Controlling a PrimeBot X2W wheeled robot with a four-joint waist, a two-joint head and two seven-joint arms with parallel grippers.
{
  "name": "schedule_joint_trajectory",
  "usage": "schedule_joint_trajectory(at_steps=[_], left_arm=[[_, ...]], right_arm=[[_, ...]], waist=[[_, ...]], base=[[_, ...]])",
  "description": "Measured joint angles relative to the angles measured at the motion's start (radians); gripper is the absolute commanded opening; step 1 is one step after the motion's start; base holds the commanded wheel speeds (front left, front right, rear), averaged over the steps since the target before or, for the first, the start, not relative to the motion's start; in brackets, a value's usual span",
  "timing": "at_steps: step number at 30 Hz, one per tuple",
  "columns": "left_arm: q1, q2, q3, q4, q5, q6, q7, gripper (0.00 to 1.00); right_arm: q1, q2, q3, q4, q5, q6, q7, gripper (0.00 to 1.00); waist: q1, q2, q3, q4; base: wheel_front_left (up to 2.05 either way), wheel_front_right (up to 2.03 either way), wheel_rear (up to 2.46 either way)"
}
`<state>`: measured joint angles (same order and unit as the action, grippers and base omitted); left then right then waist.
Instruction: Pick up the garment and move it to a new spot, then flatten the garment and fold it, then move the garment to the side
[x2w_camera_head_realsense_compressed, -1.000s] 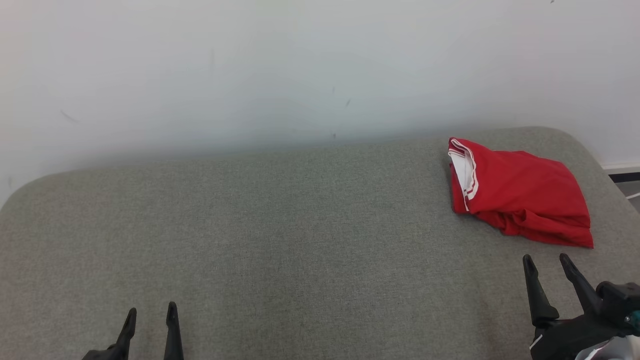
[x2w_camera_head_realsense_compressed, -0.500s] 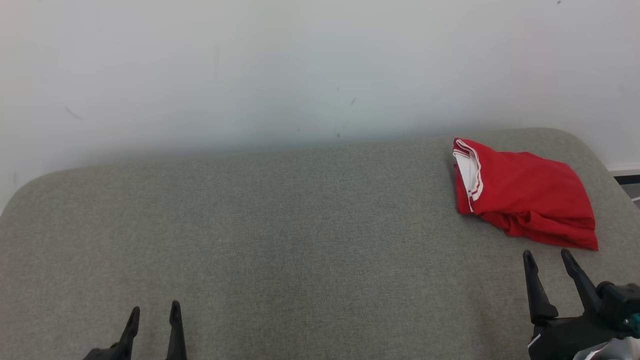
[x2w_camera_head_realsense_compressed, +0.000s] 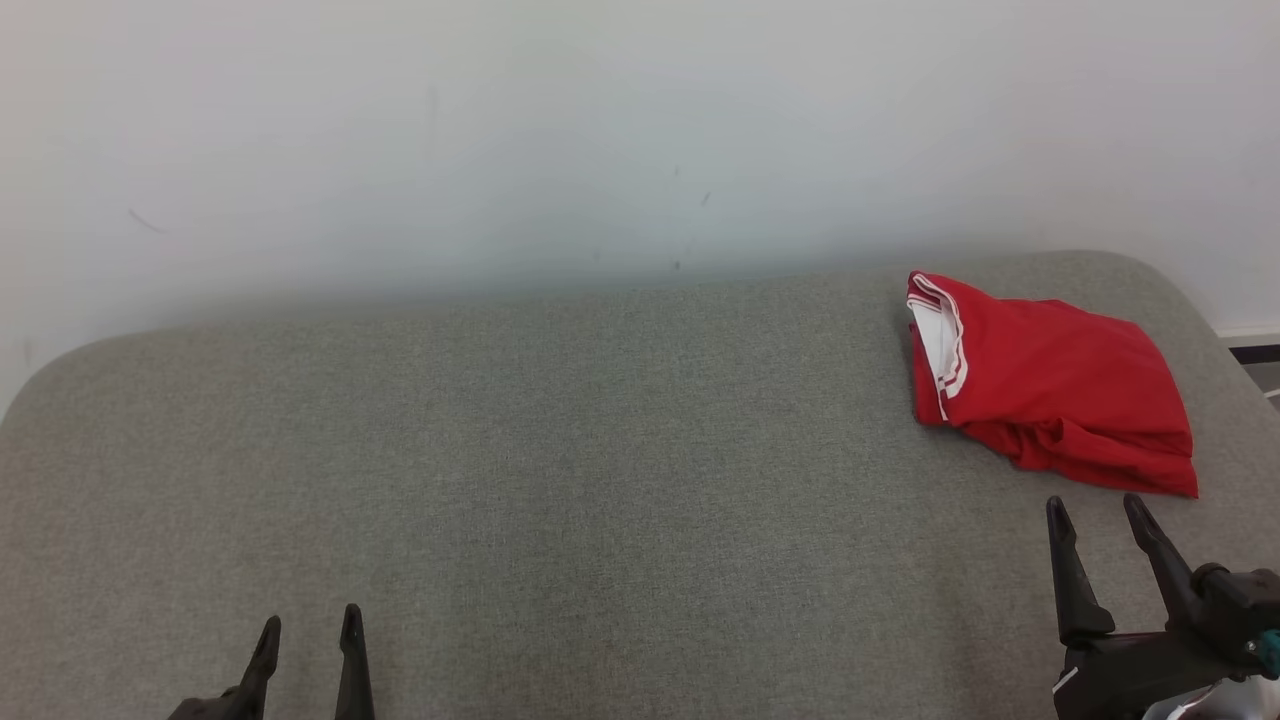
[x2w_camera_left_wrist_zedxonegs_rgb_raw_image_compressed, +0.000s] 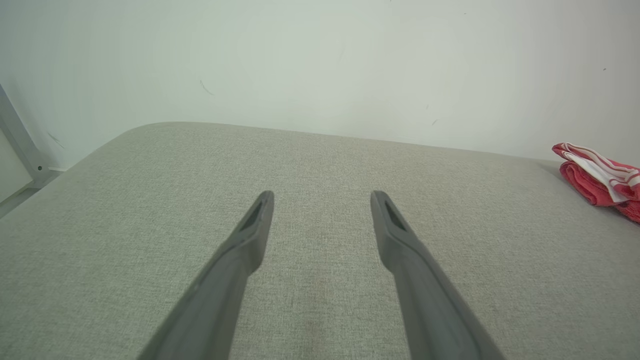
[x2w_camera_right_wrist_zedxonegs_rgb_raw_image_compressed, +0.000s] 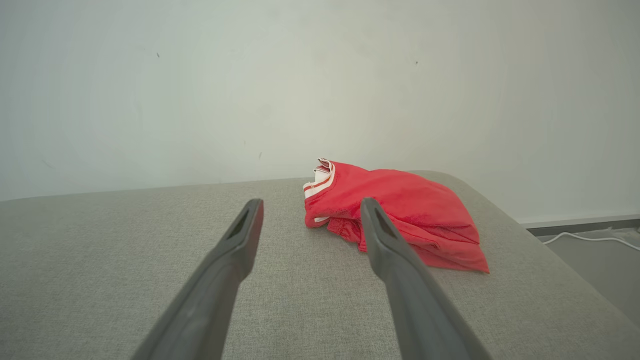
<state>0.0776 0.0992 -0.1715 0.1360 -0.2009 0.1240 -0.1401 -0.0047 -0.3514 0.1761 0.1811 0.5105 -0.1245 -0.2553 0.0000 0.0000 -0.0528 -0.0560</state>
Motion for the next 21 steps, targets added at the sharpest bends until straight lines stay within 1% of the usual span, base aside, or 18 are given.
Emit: schedule_joint_trajectory(at_steps=[3,21], left_arm=[[0.0,-0.001,0.002,-0.005,0.0,0.0,0.002,1.0],[0.0,-0.004,0.011,-0.022,0.0,0.0,0.016,1.0]], right_arm=[[0.001,0.008,-0.006,-0.006,-0.015,0.0,0.0,1.0],[0.0,0.012,-0.016,-0.021,-0.039,0.0,0.0,1.0]], waist=[[0.0,0.0,0.002,0.001],[0.0,0.0001,0.009,0.005]], base=[[0.0,0.0,0.0],[0.0,0.0,0.0]])
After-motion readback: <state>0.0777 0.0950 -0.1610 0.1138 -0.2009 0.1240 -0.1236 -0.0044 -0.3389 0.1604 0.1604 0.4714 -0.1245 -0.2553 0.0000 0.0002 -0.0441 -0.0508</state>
